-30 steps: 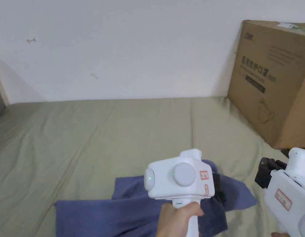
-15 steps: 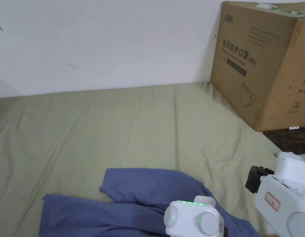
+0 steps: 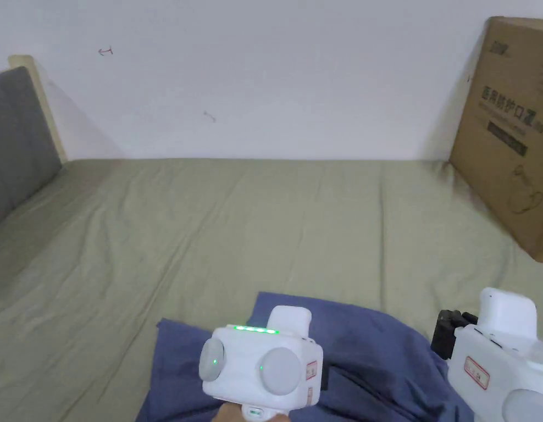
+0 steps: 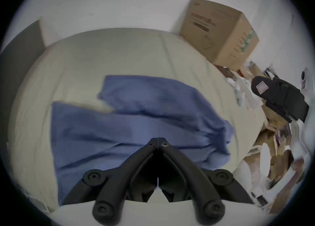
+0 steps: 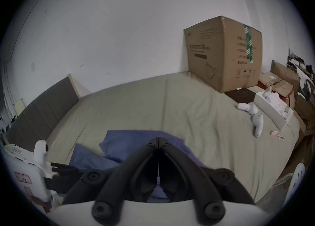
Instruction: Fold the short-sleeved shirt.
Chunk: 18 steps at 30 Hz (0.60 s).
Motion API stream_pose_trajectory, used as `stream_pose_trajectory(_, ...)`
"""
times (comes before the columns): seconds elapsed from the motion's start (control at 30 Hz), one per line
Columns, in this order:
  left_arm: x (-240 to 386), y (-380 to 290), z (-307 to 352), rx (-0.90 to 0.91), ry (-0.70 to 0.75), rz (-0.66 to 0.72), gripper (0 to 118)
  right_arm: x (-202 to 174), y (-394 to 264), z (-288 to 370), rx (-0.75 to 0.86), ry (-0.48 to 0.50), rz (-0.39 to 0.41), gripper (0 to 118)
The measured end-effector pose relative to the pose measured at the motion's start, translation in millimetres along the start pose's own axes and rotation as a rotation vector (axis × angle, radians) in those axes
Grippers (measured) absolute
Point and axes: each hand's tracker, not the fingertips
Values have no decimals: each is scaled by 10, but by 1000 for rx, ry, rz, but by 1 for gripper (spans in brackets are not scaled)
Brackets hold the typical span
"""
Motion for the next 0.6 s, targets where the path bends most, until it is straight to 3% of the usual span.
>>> stream_pose_trajectory(0.2,-546,-261,-52,-61,58,80,0,-233,-181,-318,-79,32,46,1)
stream_pose_trajectory(0.37,-1055,78,-228,-90,106,160,0,-292,-202,-596,-128,34,81,1)
stream_pose_trajectory(0.4,-1175,228,-254,-101,125,173,10,-296,-199,-643,-133,31,84,1)
stream_pose_trajectory(0.43,-1297,374,-283,-91,154,195,28,-297,-194,-689,-138,29,83,1)
stream_pose_trajectory(0.47,-1431,538,-287,-74,185,217,54,-290,-190,-725,-145,31,81,1)
stream_pose_trajectory(0.5,-1572,693,-320,-74,190,218,92,-268,-186,-766,-148,32,77,1)
stream_pose_trajectory(0.53,-1702,798,-368,-72,201,233,108,-263,-188,-791,-152,32,75,1)
stream_pose_trajectory(0.57,-1845,909,-455,-89,244,249,110,-258,-194,-818,-158,30,76,1)
stream_pose_trajectory(0.6,-1973,982,-518,-106,274,261,103,-252,-208,-843,-161,27,79,1)
